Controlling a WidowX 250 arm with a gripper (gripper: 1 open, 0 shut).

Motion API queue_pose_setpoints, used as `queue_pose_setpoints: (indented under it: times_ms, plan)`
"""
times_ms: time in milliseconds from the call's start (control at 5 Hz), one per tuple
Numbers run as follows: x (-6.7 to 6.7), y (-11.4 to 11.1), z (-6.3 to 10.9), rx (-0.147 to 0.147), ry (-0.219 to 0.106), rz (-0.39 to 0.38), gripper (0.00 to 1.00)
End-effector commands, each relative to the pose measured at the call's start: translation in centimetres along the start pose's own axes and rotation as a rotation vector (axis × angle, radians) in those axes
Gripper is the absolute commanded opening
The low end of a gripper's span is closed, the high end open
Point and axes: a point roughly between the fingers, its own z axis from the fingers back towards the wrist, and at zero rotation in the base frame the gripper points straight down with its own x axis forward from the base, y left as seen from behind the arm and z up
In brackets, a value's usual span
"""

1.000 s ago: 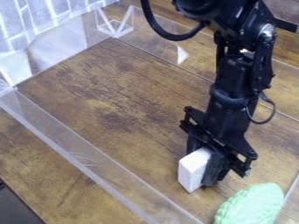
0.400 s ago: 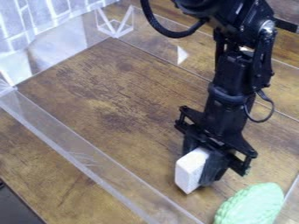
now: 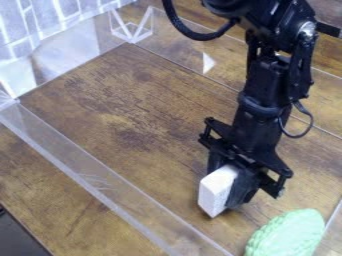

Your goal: Put the white object in the blue tray

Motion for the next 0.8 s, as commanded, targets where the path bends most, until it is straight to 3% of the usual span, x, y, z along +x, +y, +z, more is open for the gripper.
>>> queue_pose_setpoints:
  times_ms: [0,400,600]
  plan:
    - [1.0,0.0,3.8,0.006,-0.122,0.000,0.00]
    - [1.7,-0.3,4.4,0.029,-0.143,-0.007,0.00]
    - [2.0,-0.5,4.2,0.036,-0.145,-0.015,1.00]
